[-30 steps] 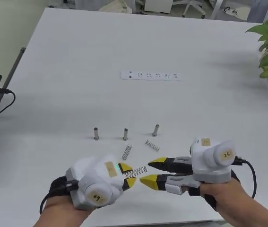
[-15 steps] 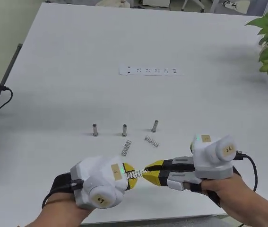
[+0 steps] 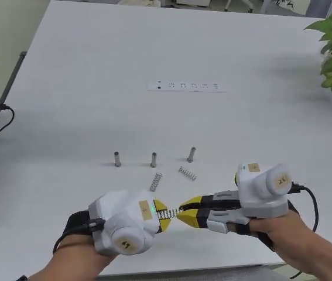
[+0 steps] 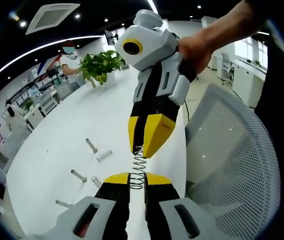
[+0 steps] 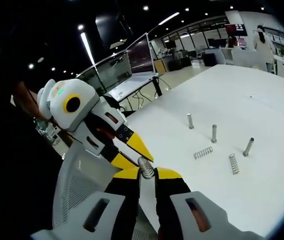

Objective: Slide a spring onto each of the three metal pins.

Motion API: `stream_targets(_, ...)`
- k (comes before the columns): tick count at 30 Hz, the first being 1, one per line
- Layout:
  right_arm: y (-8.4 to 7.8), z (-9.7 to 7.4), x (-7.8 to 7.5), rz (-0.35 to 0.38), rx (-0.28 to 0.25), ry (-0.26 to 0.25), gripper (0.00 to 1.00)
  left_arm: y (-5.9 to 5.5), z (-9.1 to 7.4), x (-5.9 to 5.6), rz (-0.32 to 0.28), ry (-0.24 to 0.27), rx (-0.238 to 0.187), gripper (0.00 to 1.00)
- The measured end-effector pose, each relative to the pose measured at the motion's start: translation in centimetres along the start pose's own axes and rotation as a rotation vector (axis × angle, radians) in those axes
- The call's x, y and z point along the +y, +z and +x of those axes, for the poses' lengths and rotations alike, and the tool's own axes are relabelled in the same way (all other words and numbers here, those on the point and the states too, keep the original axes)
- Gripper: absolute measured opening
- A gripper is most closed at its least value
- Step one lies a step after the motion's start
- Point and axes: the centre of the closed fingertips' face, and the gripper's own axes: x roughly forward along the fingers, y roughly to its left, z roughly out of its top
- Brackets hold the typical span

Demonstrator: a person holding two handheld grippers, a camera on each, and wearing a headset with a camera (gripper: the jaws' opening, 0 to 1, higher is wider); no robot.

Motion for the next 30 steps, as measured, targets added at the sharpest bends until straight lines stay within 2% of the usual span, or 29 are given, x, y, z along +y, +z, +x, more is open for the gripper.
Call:
stream_targets(11,1.3,-0.9,0.1,-0.059,0.004,-0.030,0.09,1.1,1.0,0.2,0.001,-0.008,-0.017,0.02)
stream_targets(15,1.3,-1.1,0.1,-0.080,0.026,-0.039,0.09,1.4,1.4,0.2,-0.006,-0.009,-0.026,0.02)
stream_targets(20,1.5,-0.7,0.7,-0.123,0.051,-0.031,0.10,1.8,1.8,-0.1,-0.014,-0.014,-0.039,0.02)
stream_targets(30,1.3,-0.7,0.8,-0.178,0.100,-0.027,0.10,1.7,1.6,-0.1,-0.025,-0.008,-0.043,0.02)
